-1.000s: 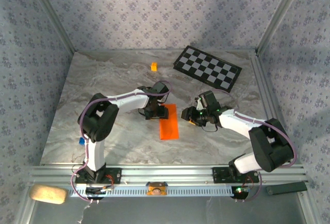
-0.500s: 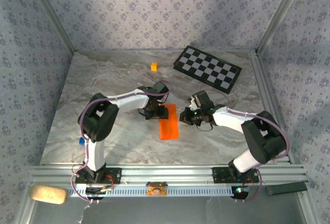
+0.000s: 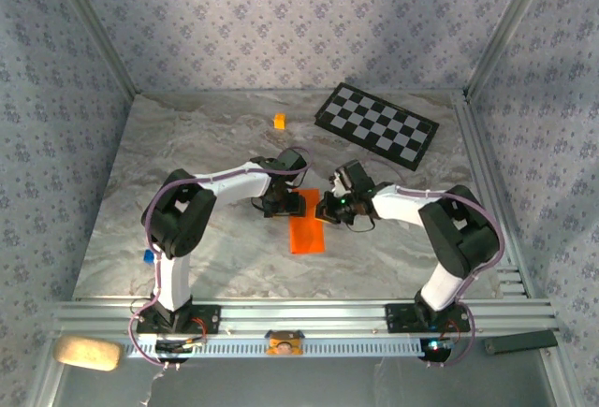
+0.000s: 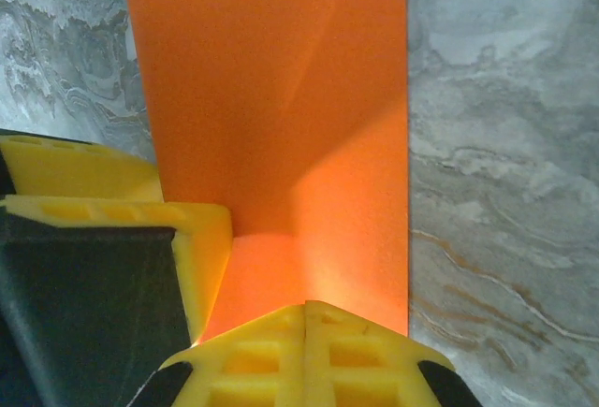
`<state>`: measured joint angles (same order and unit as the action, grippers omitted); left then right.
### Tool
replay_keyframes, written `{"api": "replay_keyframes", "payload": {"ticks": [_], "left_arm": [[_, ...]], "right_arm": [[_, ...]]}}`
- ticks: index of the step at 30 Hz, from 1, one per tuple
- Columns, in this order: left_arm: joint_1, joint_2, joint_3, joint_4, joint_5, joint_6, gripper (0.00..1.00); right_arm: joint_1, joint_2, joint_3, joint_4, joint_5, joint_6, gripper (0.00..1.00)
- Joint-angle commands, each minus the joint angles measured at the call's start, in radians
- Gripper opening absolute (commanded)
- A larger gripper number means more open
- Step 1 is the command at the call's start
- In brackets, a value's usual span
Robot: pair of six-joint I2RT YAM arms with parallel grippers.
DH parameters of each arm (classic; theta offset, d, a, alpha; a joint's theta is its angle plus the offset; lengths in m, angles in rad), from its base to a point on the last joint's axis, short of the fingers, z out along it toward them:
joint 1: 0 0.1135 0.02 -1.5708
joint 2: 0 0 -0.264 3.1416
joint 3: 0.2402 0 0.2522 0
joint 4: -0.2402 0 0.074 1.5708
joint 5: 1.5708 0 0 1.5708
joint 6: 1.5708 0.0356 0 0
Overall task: Fold a paper plane with a square sheet of paper (pick it up from the middle)
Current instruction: Hold the square sheet of paper at the center of the table.
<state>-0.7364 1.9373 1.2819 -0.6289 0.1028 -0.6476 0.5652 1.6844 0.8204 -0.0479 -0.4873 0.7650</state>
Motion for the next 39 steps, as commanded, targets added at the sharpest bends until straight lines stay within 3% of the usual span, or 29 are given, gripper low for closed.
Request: {"api": "replay_keyframes", "payload": {"ticks": [1,11,19,29,39], "left_arm": [[-0.007,0.103,-0.049,0.126,-0.029,0.006,0.62],[-0.009,0.116,-0.029,0.117,-0.031,0.002,0.62],[-0.012,0.112,-0.029,0.112,-0.030,0.003,0.62],[-0.014,0.071,-0.028,0.112,-0.032,-0.001,0.62],[-0.001,-0.086,-0.073,0.152,-0.010,-0.027,0.67]], "right_arm": [[0.010,0.032,0.038,-0.015,-0.023,-0.025,0.00],[0.008,0.088,0.062,0.000,-0.058,-0.035,0.00],[0.007,0.093,-0.028,-0.093,0.086,-0.105,0.00],[0.018,0.145,-0.022,-0.130,0.121,-0.128,0.00],[0.028,0.160,-0.004,-0.188,0.179,-0.129,0.00]]}}
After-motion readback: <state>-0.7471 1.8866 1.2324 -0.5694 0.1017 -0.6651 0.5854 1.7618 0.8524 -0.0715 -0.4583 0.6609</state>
